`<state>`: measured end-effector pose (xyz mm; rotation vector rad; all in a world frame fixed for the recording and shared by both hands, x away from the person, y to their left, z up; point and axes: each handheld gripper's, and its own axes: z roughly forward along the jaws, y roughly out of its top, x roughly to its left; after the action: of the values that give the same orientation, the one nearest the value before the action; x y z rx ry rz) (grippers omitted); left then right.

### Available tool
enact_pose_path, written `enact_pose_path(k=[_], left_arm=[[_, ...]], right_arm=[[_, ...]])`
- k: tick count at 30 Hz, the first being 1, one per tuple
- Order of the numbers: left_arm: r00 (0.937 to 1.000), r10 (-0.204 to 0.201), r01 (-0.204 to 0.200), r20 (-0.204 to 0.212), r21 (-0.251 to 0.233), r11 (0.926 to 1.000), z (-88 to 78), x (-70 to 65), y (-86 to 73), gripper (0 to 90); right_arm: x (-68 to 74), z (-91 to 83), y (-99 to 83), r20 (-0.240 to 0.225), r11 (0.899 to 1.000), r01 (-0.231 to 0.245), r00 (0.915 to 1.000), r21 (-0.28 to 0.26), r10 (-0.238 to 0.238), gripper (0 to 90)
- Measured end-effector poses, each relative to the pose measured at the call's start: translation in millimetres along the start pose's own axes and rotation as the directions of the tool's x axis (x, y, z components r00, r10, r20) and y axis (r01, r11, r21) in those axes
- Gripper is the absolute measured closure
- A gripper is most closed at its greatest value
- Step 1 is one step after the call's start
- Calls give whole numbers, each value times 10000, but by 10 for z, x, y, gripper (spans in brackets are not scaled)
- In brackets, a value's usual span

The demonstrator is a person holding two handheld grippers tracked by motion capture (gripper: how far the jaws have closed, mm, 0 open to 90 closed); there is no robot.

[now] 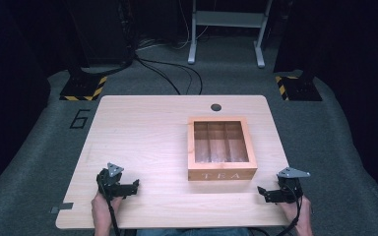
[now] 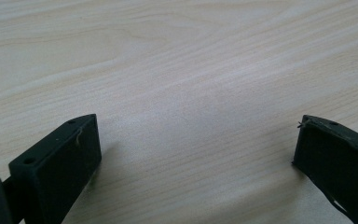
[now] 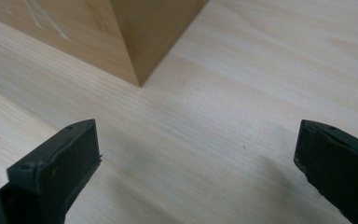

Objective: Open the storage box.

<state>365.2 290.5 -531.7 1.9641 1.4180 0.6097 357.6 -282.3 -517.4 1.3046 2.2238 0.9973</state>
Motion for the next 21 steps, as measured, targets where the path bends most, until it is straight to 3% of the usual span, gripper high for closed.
enact_pose_path(k=[7, 9, 13, 21], left_arm=[[10000, -3, 3, -4, -1, 10000, 0, 0, 0, 3], [10000, 1, -1, -13, -7, 10000, 0, -1, 0, 3], [10000, 2, -2, -21, -8, 10000, -1, -2, 0, 3], [10000, -8, 8, -50, -26, 10000, -1, -5, -2, 3]], right_arm=[[97, -69, 182, -455, 9990, 23, 9990, -446, -44, 0], [115, -43, 253, -592, 9980, 304, 9977, -547, -336, 0], [132, -14, 305, -672, 9974, 396, 9968, -600, -436, 6], [206, 79, 436, -905, 9933, 629, 9933, -972, -717, 156]])
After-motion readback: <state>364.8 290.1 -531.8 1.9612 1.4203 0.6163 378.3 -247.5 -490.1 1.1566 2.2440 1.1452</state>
